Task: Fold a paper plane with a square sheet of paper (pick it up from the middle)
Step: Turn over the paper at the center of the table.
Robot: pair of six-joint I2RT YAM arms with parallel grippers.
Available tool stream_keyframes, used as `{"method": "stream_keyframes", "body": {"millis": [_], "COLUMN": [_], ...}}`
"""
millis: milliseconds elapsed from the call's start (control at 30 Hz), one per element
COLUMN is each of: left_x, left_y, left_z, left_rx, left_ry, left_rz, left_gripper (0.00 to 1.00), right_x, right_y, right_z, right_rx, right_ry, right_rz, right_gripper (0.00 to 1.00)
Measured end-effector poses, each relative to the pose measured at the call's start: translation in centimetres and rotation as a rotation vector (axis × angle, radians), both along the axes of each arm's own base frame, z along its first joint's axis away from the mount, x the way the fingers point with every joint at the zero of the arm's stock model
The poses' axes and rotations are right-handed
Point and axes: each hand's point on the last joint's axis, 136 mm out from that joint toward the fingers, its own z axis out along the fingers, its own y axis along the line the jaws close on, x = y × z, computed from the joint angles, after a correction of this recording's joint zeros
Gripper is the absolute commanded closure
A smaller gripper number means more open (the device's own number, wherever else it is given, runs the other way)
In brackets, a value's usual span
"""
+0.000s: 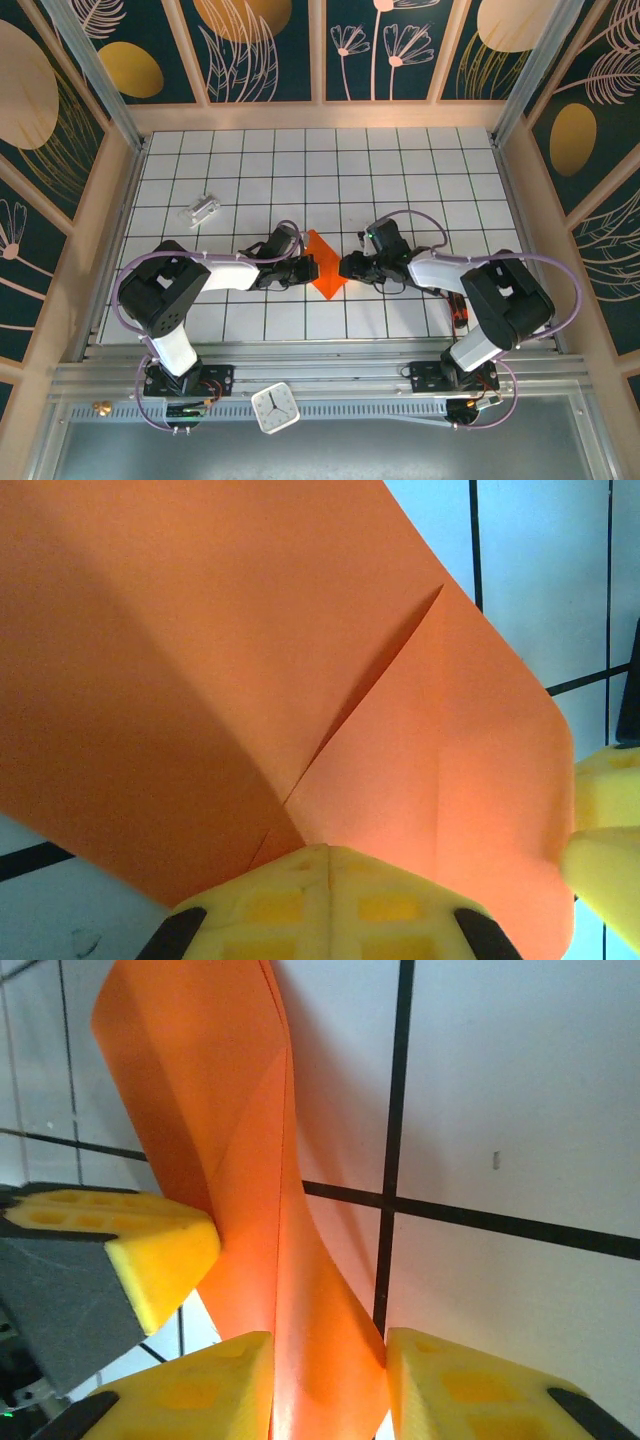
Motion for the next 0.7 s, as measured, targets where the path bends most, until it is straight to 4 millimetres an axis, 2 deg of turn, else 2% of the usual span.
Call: {"method": "stream_keyframes", "body": {"millis": [100,367,700], "left_x": [0.0,0.0,0.0], "left_y": [0.0,0.0,-0.1], "left_z": [0.0,0.0,0.0], "left_rx": [0.0,-0.002,-0.004], "left_ry": [0.0,0.002,0.002], "left_rz": [0.0,-0.002,-0.002], "left_gripper": [1.0,1.0,1.0], "right_x": [-0.1,-0.4,0.1], "right_y": [-0.1,1.3,2.1], "right_z": [0.3,1.8,3.3], "right_rx": [0.042,0.153,0.233], "right_ry": [0.004,-0.036,-0.098], "right_rz": [-0.009,0.048,0.083], "right_gripper": [0.63,0.62,0.6]}}
